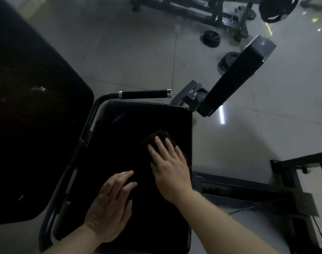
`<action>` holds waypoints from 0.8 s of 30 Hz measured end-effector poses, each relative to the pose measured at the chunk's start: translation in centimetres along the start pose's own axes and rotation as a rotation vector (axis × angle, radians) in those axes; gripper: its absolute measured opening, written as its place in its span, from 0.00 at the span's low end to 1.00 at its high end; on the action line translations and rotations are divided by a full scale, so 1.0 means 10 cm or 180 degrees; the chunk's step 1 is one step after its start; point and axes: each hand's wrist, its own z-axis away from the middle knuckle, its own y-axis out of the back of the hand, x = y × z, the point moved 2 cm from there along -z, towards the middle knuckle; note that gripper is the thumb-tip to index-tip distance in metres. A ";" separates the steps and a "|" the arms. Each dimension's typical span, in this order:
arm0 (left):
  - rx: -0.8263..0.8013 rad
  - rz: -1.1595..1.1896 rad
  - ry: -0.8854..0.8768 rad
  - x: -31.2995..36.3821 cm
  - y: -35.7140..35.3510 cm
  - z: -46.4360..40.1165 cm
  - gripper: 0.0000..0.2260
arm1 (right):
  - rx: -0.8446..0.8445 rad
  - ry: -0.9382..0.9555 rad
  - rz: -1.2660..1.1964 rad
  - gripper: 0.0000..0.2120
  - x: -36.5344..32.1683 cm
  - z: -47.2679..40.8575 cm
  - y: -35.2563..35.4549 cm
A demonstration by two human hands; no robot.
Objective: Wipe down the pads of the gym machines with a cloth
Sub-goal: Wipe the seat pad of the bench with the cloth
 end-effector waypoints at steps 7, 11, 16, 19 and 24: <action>0.0198 -0.0015 0.0021 0.02 0.02 -0.03 0.19 | -0.0064 -0.0013 -0.0030 0.25 -0.26 0.65 -0.18; 0.0194 0.0114 0.0097 0.02 0.04 -0.02 0.19 | -0.0156 -0.0255 -0.0100 0.25 -0.40 0.85 -0.27; 0.0442 0.0451 0.0194 -0.05 0.09 -0.05 0.14 | -0.0030 -0.0668 -0.0283 0.25 -0.54 0.78 -0.31; 0.0583 0.0517 0.0126 -0.08 0.24 -0.17 0.15 | -0.0043 -0.0982 -0.0462 0.27 -0.66 0.56 -0.24; 0.0691 0.0469 -0.0056 -0.07 0.50 -0.41 0.15 | -0.0364 -0.1363 -0.1188 0.23 -0.76 0.07 0.10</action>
